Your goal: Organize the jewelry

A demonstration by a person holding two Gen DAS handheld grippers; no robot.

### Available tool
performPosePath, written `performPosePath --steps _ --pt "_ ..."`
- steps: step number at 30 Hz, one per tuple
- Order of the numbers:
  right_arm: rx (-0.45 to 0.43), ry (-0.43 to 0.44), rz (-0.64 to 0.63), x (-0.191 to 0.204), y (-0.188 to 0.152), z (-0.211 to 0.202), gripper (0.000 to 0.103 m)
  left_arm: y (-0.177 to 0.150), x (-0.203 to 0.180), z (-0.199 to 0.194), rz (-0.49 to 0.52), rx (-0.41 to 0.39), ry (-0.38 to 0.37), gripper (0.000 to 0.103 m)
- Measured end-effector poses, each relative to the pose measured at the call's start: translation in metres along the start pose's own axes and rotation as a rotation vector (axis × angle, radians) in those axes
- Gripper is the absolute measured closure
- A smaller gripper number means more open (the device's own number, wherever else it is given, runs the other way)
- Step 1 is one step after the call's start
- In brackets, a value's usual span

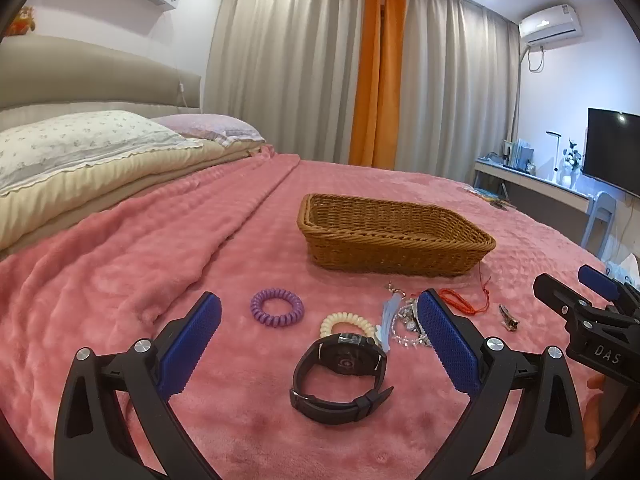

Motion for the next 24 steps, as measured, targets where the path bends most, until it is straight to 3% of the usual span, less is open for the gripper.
performPosePath --steps 24 --pt "0.006 -0.001 -0.027 0.0054 -0.0002 0.0003 0.008 -0.0033 -0.0021 0.0005 0.003 0.001 -0.002 0.008"
Point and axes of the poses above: each gripper's, at about its wrist camera, not at the fingertips, and z roughly the way its jaws point, x to its left, y to its top, the point moved 5 cm from there along z, roughly the way its jaws point, and after that the axes turned 2 degrees about -x, right-handed, at the moved point
